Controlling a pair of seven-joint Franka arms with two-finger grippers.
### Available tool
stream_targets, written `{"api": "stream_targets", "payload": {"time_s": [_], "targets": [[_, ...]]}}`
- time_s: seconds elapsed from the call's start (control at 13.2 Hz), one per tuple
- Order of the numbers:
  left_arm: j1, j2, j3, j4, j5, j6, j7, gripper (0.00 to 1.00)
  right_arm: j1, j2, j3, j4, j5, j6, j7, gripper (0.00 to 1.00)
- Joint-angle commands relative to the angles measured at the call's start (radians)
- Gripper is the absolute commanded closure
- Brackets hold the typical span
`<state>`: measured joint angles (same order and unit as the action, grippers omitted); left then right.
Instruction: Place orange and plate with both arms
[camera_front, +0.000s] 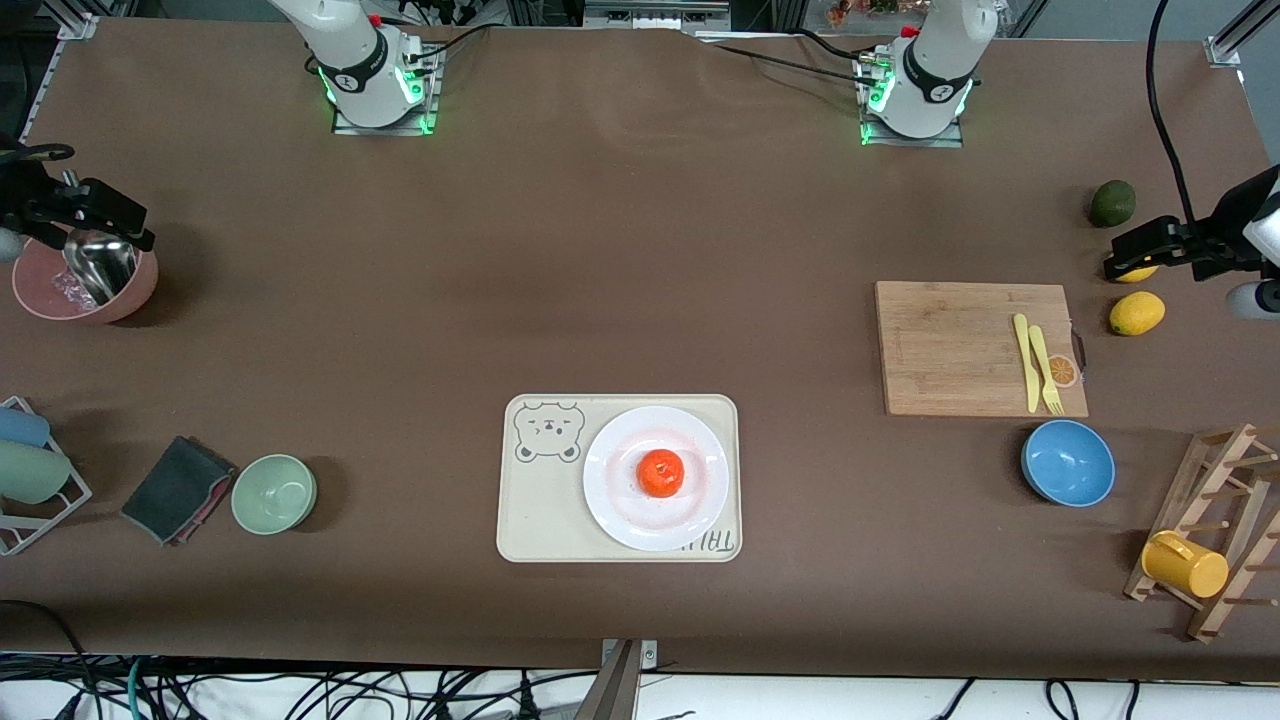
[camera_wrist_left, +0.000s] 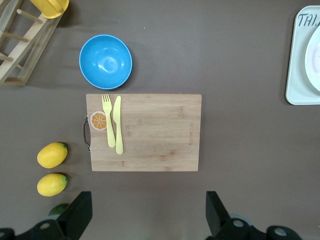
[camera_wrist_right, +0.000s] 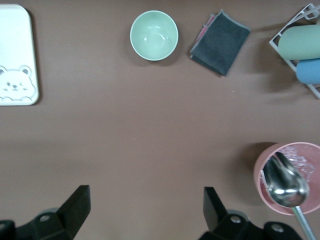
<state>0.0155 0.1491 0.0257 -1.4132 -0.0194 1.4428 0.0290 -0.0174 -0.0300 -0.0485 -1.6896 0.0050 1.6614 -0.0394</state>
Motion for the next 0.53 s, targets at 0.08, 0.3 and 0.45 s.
{"api": "stream_targets", "payload": {"time_s": [0.08, 0.3, 0.45], "targets": [[0.003, -0.008, -0.004, 0.007, -0.008, -0.004, 0.009, 0.0, 0.001, 0.024, 0.001, 0.041, 0.021, -0.022, 0.018, 0.0], [0.003, -0.008, 0.002, 0.007, -0.008, -0.004, 0.011, 0.0, 0.004, 0.027, 0.015, 0.042, 0.013, -0.025, 0.019, 0.0], [0.003, -0.008, 0.003, 0.007, -0.008, -0.002, 0.009, 0.0, 0.005, 0.035, 0.018, 0.042, 0.007, -0.028, 0.021, 0.0]]}}
